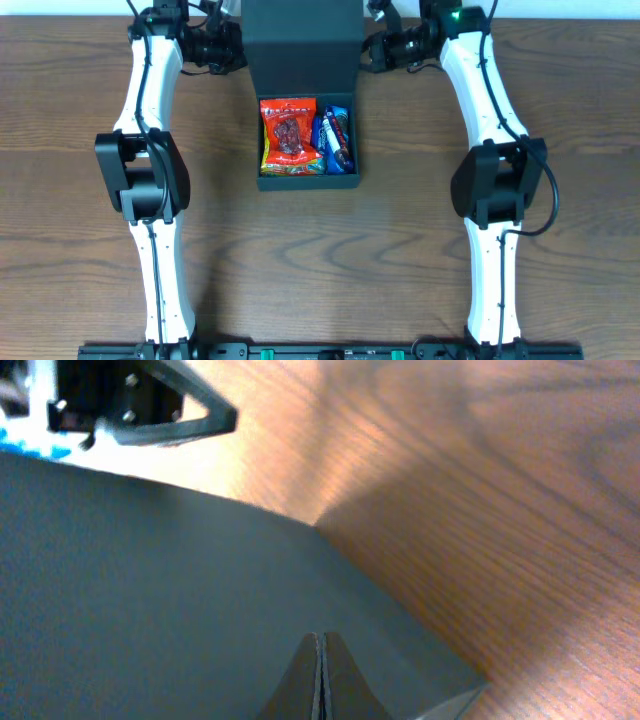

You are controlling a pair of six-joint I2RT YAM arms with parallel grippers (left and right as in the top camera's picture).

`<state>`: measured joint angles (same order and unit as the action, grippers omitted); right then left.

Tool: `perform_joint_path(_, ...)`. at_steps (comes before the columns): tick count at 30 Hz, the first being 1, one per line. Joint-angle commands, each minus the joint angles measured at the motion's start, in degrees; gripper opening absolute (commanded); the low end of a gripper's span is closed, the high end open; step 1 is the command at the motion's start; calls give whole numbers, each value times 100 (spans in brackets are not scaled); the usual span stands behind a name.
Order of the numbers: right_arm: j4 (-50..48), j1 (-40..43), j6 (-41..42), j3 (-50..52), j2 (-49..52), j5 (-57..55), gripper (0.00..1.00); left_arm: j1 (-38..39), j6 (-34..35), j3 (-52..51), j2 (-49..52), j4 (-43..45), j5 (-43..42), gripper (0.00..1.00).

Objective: Pack container
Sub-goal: 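Fold the lid forward over the box with both grippers, then press the closed lid down with the left and right grippers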

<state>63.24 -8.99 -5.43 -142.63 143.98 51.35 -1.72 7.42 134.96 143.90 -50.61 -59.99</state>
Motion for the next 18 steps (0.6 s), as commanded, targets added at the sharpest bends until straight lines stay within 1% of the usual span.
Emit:
perform_joint_path(1, 634, -72, -1126, -522, -37, -46, 1, -4, -1143, 293, -205, -608, 157, 6)
perform_joint_path(6, 1851, -120, -1620, -1025, -61, -754, 1, 13, -2280, 293, -592, -1908, 844, 6)
perform_joint_path(8, 2192, -118, -1652, -1165, -81, -1069, 1, 15, -2520, 293, -721, -2267, 1121, 6)
perform_joint_path(11, 2330, -105, -1554, -1305, -140, -1425, 1, 15, -2538, 293, -905, -2430, 1499, 6)
perform_joint_path(13, 2262, -79, -1189, -1416, -219, -1827, 2, 15, -2490, 293, -1021, -2437, 1593, 6)
perform_joint_path(15, 2256, -79, -929, -1497, -304, -2208, 1, 20, -2291, 295, -1130, -2522, 1749, 6)
perform_joint_path(18, 2332, -79, -872, -1521, -468, -2577, 1, 44, -2282, 293, -1316, -2806, 2017, 6)
